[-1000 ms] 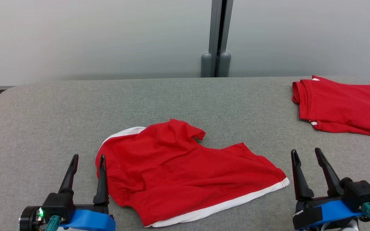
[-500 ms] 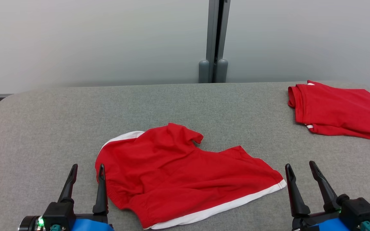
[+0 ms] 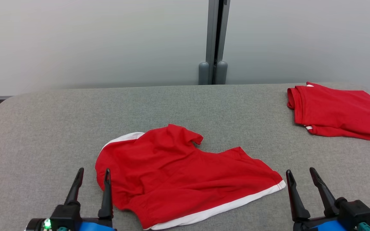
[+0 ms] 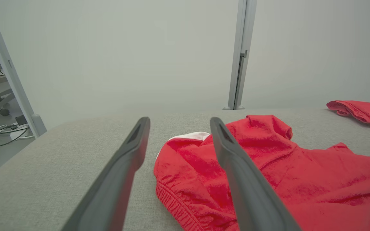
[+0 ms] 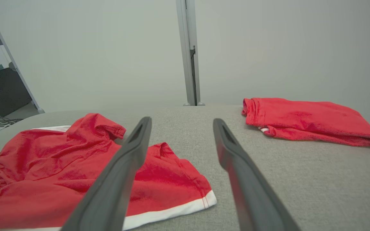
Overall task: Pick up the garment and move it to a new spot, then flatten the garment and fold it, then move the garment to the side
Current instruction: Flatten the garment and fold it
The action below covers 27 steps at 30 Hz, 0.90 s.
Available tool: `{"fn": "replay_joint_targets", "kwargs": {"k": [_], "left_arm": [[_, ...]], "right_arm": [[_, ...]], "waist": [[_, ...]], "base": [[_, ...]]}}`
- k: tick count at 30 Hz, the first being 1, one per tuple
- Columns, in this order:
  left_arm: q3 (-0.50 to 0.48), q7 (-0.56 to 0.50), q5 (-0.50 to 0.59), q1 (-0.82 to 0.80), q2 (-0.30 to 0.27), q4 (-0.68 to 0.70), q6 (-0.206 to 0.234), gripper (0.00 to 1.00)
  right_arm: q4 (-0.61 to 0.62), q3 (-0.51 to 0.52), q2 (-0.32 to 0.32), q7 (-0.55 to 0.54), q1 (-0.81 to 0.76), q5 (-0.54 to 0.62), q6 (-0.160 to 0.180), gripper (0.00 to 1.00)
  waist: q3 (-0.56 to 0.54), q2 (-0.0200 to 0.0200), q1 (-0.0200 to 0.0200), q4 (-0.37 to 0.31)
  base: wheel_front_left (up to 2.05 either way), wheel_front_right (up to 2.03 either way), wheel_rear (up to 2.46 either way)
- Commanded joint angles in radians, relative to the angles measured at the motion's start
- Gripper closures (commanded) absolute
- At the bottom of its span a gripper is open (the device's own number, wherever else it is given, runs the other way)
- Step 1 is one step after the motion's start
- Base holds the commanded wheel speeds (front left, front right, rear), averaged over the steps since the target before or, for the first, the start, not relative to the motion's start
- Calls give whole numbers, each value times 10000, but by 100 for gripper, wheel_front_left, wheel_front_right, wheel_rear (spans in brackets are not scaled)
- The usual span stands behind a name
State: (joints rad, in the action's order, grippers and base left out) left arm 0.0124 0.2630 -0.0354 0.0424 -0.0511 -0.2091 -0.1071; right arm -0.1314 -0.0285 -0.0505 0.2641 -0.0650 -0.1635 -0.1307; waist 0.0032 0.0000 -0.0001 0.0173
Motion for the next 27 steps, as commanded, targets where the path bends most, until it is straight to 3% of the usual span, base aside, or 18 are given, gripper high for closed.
{"fn": "replay_joint_targets", "kwargs": {"k": [1,13,27], "left_arm": [[142,23,0,189,10,-57,-50,0],[1667,23,-69,611,-23,-984,-234,0],[3428,23,-833,607,-470,-2014,-235,0]], "right_arm": [[-182,83,-2,0,60,63,-1,0],[-2270,817,-116,-1,810,550,-1,0],[-3633,871,-159,0,1569,573,-1,0]], "waist": [[4,0,1,3],[289,0,1,46],[593,0,1,146]], "base": [[0,0,0],[0,0,0],[0,0,0]]}}
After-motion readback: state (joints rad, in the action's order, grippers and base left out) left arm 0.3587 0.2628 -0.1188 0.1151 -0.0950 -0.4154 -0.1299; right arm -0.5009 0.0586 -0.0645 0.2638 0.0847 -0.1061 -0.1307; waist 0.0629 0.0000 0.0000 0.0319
